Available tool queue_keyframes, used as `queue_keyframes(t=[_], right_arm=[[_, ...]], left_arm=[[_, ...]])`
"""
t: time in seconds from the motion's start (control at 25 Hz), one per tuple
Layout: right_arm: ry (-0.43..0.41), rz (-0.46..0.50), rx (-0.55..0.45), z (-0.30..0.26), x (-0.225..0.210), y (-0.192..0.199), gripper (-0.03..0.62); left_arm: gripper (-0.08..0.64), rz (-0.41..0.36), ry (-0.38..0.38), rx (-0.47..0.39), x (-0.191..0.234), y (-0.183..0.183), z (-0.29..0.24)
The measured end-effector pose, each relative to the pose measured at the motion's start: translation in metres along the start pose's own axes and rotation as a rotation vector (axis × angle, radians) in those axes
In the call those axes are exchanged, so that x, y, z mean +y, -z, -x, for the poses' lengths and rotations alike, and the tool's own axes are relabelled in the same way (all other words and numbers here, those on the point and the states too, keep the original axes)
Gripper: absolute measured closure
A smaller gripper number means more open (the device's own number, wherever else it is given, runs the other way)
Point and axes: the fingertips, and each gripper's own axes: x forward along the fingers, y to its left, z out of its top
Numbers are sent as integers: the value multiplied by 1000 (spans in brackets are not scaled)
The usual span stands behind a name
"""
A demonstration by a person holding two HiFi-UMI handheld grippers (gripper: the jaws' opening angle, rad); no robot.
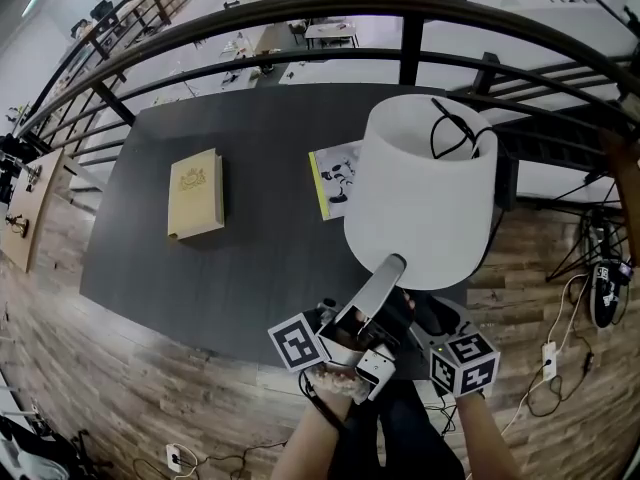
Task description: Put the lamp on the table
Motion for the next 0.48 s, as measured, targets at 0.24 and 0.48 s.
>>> queue_keyframes(t=[0.24,0.48], right_arm=[[6,-9,5,9,8,10,342],[11,-16,9,15,11,16,342]], left_arm=[[494,-11,-11,20,-1,10,8],[488,-16,-15,30,-2,15,14]])
